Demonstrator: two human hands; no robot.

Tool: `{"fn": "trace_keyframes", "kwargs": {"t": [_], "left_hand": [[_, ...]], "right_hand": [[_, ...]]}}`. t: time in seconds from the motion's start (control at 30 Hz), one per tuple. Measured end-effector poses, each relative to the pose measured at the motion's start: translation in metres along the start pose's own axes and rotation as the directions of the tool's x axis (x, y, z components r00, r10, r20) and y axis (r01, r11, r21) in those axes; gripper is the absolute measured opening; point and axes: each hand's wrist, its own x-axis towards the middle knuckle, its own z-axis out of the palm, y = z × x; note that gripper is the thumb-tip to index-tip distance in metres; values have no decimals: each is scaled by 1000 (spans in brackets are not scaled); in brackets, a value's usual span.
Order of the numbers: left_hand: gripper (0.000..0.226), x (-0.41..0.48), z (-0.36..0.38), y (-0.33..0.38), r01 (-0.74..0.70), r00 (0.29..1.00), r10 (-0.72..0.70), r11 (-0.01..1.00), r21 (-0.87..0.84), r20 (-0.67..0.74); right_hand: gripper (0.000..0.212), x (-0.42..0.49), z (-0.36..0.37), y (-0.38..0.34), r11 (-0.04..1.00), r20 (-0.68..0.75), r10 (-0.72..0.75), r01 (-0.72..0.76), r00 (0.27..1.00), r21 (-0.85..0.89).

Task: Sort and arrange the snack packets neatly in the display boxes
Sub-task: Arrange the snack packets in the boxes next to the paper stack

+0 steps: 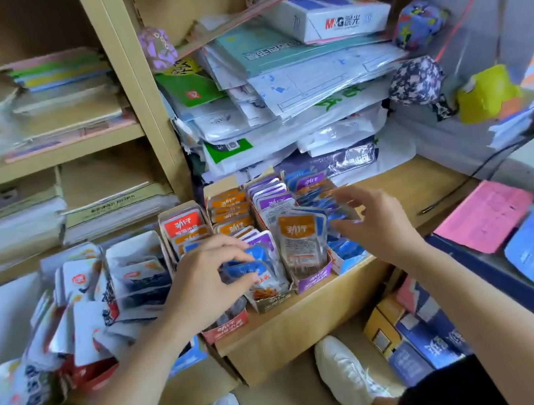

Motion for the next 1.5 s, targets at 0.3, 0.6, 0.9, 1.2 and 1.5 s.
{"fn": "trace_keyframes", "kwargs": {"t": [0.3, 0.6, 0.9, 1.2, 1.5], "left_hand": [[25, 1, 4, 1, -179, 981, 181, 983, 33, -67], [25, -10, -1, -7, -338, 936, 343, 939, 69, -77], [14, -17, 2, -13, -312, 932, 314, 949, 40, -182], [10, -17, 0, -14, -160, 968, 151, 987, -30, -203], [21, -15, -1, -7, -34, 981, 24, 998, -50, -193]], "right_hand": [[19, 20, 22, -11, 999, 94, -20, 17, 995, 33], [6, 21, 20, -11, 987, 76, 76, -86, 994, 139], [28, 14, 24, -33, 980, -63, -196, 197, 979, 7], [51, -17, 56, -58, 958, 376, -272, 212, 886, 193], [35, -10, 56, -52, 965, 378, -210, 130, 902, 227]]}}
